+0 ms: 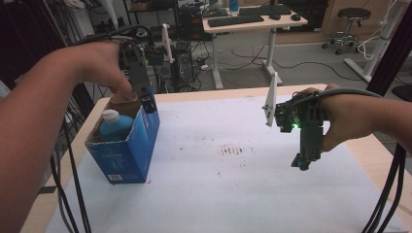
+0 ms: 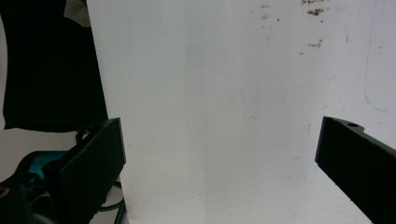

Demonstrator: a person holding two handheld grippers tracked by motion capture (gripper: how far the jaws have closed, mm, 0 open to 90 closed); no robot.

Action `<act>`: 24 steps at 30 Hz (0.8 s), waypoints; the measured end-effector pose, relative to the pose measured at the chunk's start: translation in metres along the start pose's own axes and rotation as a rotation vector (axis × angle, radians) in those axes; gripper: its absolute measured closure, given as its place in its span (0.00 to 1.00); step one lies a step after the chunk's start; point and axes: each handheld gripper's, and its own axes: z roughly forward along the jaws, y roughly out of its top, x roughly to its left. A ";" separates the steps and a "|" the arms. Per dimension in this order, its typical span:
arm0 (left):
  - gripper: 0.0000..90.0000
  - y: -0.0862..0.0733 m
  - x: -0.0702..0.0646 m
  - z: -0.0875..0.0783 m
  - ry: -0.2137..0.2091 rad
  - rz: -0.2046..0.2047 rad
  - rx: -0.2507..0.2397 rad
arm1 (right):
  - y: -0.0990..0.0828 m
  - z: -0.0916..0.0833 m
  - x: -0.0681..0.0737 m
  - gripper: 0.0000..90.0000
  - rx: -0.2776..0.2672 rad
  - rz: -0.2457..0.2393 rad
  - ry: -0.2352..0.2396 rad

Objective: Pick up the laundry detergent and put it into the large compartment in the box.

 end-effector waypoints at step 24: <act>0.02 0.056 0.004 0.055 -0.053 0.188 -0.002 | 0.005 -0.003 0.001 0.01 -0.001 -0.023 0.008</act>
